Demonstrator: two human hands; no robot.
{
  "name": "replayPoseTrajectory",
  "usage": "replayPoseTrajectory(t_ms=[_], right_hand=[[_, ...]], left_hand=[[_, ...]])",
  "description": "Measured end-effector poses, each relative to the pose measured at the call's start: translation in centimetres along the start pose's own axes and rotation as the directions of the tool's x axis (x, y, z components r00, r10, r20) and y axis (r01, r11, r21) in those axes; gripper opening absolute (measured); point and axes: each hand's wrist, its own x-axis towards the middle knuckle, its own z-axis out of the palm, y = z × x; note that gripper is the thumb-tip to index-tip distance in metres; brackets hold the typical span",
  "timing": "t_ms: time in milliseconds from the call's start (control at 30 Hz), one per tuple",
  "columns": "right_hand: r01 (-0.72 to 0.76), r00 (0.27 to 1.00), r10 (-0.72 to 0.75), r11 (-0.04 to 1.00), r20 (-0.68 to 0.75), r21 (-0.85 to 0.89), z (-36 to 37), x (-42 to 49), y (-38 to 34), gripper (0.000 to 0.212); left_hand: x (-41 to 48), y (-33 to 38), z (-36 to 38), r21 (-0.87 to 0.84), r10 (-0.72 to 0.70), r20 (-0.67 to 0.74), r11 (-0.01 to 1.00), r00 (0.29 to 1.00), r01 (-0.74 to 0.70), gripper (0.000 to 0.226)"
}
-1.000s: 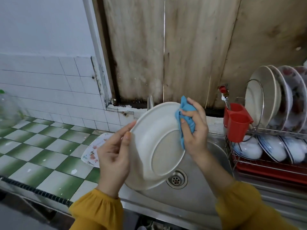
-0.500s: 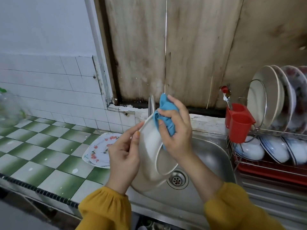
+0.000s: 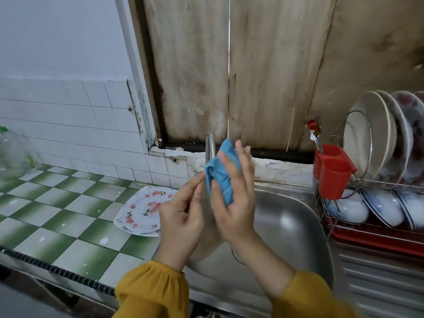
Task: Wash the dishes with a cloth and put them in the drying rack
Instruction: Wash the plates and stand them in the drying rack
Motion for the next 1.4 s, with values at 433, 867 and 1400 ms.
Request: replayPoseTrajectory(t_ms=[433,867,1400], right_hand=[[-0.100,0.995,0.099,0.992,0.023,0.074,1.2,-1.6,0.8,0.042],[-0.035,0.985,0.021,0.996,0.170,0.079,0.8,-2.7,1.0,0.042],[-0.117,0.982,0.115,0.993,0.147,0.007,0.5,0.9,-0.6,0.046]], left_hand=[[0.8,-0.2,-0.7,-0.135,-0.174,-0.167,0.979,0.970,0.153,0.018],[1.4,0.3,-1.3,-0.189,-0.172,-0.244,0.974,0.955,0.127,0.026],[-1.7,0.3,-0.1,-0.152,-0.144,-0.175,0.981,0.974,0.118,0.026]])
